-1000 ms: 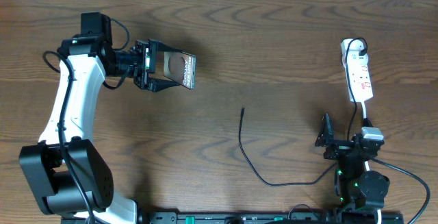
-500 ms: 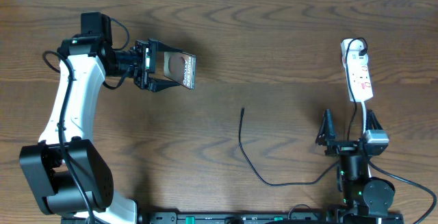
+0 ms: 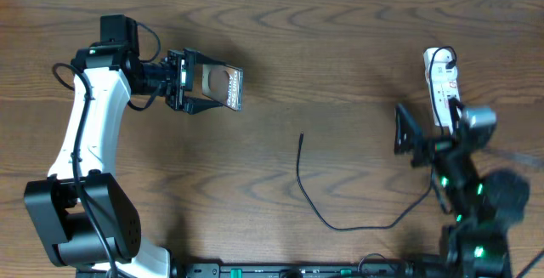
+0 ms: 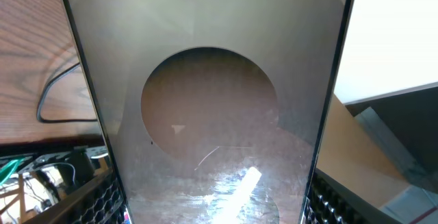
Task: Plug charger to phone and switch on socket
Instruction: 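Raise the right gripper and swing it toward the held phone box, then close the right gripper on the box edge beside the left gripper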
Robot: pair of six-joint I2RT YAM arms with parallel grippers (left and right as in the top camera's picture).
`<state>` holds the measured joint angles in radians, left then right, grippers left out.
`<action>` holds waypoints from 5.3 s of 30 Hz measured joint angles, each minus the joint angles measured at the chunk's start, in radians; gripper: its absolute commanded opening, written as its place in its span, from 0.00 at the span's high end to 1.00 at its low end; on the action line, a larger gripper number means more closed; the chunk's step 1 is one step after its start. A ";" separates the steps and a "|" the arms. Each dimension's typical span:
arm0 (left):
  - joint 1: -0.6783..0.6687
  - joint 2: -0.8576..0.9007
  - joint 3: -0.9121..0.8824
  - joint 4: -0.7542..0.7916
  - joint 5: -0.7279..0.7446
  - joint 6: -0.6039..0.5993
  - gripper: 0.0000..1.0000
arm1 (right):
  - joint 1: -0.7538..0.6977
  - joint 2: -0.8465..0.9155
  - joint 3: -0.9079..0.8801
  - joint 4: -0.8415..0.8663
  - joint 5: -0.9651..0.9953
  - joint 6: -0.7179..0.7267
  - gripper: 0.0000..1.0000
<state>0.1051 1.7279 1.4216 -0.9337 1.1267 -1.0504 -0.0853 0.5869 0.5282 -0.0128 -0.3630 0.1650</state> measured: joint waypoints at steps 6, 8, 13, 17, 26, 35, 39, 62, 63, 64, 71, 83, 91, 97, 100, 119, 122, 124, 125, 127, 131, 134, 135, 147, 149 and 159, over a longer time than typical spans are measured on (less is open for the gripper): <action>0.000 0.000 0.000 0.000 -0.001 0.000 0.93 | 0.000 0.353 0.314 -0.150 -0.187 0.043 0.01; 0.000 0.000 0.000 0.000 -0.003 0.000 0.93 | 0.000 0.477 0.407 -0.172 -0.276 0.063 0.01; 0.000 0.000 0.000 0.000 -0.052 0.000 0.93 | 0.002 0.763 0.567 -0.147 -0.547 0.125 0.01; 0.000 0.000 0.000 -0.001 -0.087 0.000 0.93 | 0.019 0.949 0.602 -0.031 -0.693 0.249 0.01; 0.000 0.000 0.000 0.000 -0.201 -0.006 0.93 | 0.096 1.196 0.603 0.035 -0.761 0.632 0.02; 0.000 0.000 0.000 -0.001 -0.388 -0.024 0.93 | 0.245 1.276 0.603 0.077 -0.718 0.704 0.02; 0.000 0.000 0.000 -0.002 -0.471 -0.039 0.93 | 0.339 1.276 0.603 0.080 -0.659 0.686 0.01; -0.095 0.000 0.000 -0.002 -0.637 -0.159 0.93 | 0.625 1.277 0.604 0.182 -0.417 0.641 0.01; -0.095 0.000 0.000 -0.002 -0.638 -0.161 0.92 | 0.625 1.277 0.604 0.184 -0.415 0.642 0.01; -0.095 0.000 0.000 -0.002 -0.639 -0.164 0.92 | 0.625 1.277 0.604 0.189 -0.414 0.642 0.01; -0.110 0.000 0.000 -0.002 -0.641 -0.208 0.93 | 0.636 1.277 0.604 0.238 -0.405 0.642 0.01; -0.200 0.000 0.000 0.030 -0.639 -0.311 0.93 | 0.670 1.276 0.604 0.246 -0.362 0.700 0.12; -0.205 0.000 0.000 0.038 -0.635 -0.365 0.93 | 0.671 1.277 0.604 0.246 -0.353 0.793 0.15; -0.205 0.000 0.000 0.042 -0.627 -0.372 0.93 | 0.675 1.277 0.604 0.246 -0.349 0.846 0.20; -0.205 0.000 0.000 0.042 -0.612 -0.383 0.93 | 0.681 1.276 0.604 0.246 -0.347 0.861 0.24; -0.212 0.000 0.000 0.037 -0.583 -0.390 0.93 | 0.714 1.277 0.604 0.212 -0.291 0.875 0.49; -0.220 0.000 0.000 0.037 -0.583 -0.390 0.93 | 0.714 1.276 0.604 0.212 -0.285 0.874 0.53; -0.223 0.000 0.000 0.037 -0.583 -0.390 0.93 | 0.714 1.277 0.604 0.212 -0.282 0.873 0.56; -0.223 0.000 0.000 0.037 -0.583 -0.389 0.93 | 0.714 1.277 0.604 0.212 -0.280 0.873 0.57; -0.223 0.000 0.000 0.037 -0.583 -0.389 0.93 | 0.714 1.276 0.604 0.212 -0.277 0.873 0.60; -0.223 0.000 0.000 0.037 -0.583 -0.389 0.93 | 0.714 1.277 0.604 0.212 -0.274 0.873 0.61; -0.223 0.000 0.000 0.037 -0.584 -0.389 0.93 | 0.714 1.276 0.604 0.212 -0.272 0.873 0.64; -0.223 0.000 0.000 0.037 -0.584 -0.389 0.93 | 0.714 1.276 0.604 0.212 -0.273 0.873 0.65; -0.224 0.000 0.000 0.037 -0.586 -0.389 0.93 | 0.714 1.277 0.604 0.227 -0.280 0.873 0.69; -0.224 0.000 0.000 0.037 -0.586 -0.389 0.93 | 0.714 1.277 0.604 0.227 -0.283 0.873 0.69; -0.224 0.000 0.000 0.037 -0.587 -0.389 0.93 | 0.714 1.276 0.604 0.227 -0.292 0.868 0.78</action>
<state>-0.1188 1.7279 1.4216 -0.8967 0.5396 -1.4399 0.6289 1.8633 1.1324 0.2146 -0.6552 1.0332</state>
